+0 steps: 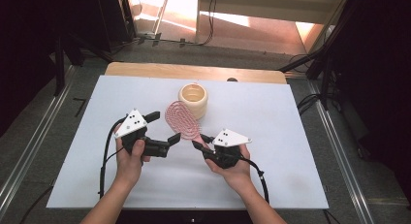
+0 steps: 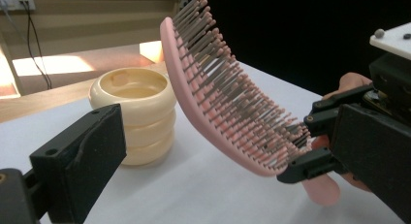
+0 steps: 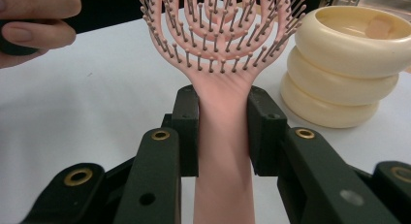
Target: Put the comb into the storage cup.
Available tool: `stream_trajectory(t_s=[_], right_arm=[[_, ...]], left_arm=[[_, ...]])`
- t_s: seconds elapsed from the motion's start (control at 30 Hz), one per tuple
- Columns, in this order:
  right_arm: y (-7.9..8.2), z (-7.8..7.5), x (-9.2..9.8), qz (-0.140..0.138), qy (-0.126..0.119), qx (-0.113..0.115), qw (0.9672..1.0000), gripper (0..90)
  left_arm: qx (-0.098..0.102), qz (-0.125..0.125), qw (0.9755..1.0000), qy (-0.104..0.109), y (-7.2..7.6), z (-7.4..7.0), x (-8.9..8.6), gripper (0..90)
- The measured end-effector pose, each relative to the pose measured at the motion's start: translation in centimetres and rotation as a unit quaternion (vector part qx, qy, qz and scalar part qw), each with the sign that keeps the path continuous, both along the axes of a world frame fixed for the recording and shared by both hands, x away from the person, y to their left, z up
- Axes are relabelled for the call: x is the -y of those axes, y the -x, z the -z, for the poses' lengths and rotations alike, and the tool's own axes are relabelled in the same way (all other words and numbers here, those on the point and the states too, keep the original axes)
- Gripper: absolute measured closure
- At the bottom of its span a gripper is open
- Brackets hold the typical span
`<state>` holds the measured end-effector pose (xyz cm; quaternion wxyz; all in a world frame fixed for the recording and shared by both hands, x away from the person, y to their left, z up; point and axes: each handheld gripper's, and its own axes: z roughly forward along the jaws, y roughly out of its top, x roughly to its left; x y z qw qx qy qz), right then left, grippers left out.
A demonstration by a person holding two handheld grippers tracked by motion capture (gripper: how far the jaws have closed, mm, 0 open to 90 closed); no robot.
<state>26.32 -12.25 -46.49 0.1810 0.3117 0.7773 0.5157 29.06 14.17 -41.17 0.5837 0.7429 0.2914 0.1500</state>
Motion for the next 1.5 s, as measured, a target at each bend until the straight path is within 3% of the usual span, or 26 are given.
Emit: stream_trajectory(t_s=[0.2,0.3,0.57,1.1,1.5], right_arm=[[0.2,0.1,-0.4,-0.002,-0.001,0.006,1.0,67.4],[0.3,0.0,-0.5,-0.004,-0.001,0.01,0.9999,67.4],[0.6,-0.1,-0.7,-0.009,-0.001,0.018,0.9998,67.4],[0.9,-0.3,-0.8,-0.013,-0.001,0.032,0.9994,67.4],[1.0,-0.3,-0.8,-0.008,-0.002,0.036,0.9993,67.4]], left_arm=[[-0.006,0.001,0.9999,0.015,-0.3,-0.4,0.2,1.3],[-0.008,-0.011,0.9998,0.012,-0.4,-0.5,0.4,5.8],[-0.019,-0.008,0.9997,0.01,-0.6,-0.5,1.1,6.7],[-0.048,-0.016,0.9987,0.008,-1.2,-0.6,2.1,23.6],[-0.068,-0.013,0.9974,0.021,-1.5,-0.5,2.4,28.3]])
